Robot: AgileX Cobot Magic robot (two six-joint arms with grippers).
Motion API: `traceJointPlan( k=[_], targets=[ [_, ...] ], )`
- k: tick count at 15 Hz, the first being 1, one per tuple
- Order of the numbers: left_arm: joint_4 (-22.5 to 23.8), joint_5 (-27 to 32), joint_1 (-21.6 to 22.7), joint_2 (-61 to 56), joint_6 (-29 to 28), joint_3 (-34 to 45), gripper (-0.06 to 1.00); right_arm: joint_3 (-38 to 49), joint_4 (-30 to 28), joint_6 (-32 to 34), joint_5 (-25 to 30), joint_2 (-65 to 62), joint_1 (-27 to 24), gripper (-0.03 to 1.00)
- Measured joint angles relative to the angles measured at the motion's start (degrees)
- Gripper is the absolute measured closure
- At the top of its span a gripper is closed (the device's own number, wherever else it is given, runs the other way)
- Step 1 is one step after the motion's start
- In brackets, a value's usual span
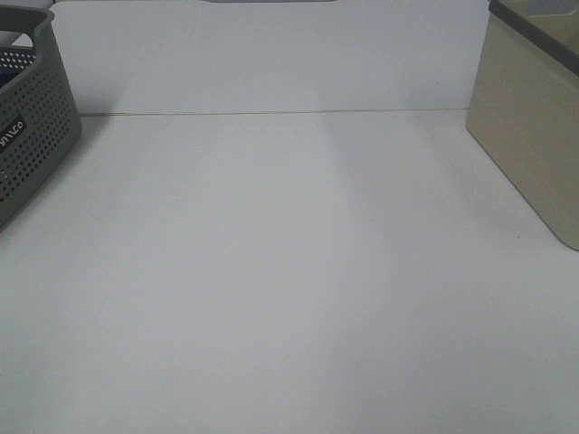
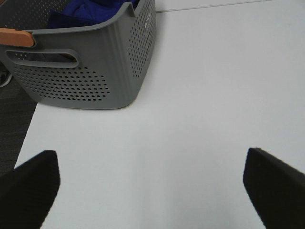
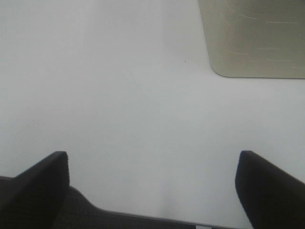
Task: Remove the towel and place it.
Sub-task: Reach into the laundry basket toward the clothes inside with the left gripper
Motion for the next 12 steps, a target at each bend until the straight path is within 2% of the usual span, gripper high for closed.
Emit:
traceJointPlan(
  k=[12],
  targets=[
    [0.0, 0.0, 0.0, 0.0, 1.0, 0.0, -0.05, 0.0, 0.1, 0.0, 0.0, 0.0, 0.0, 0.05]
  ],
)
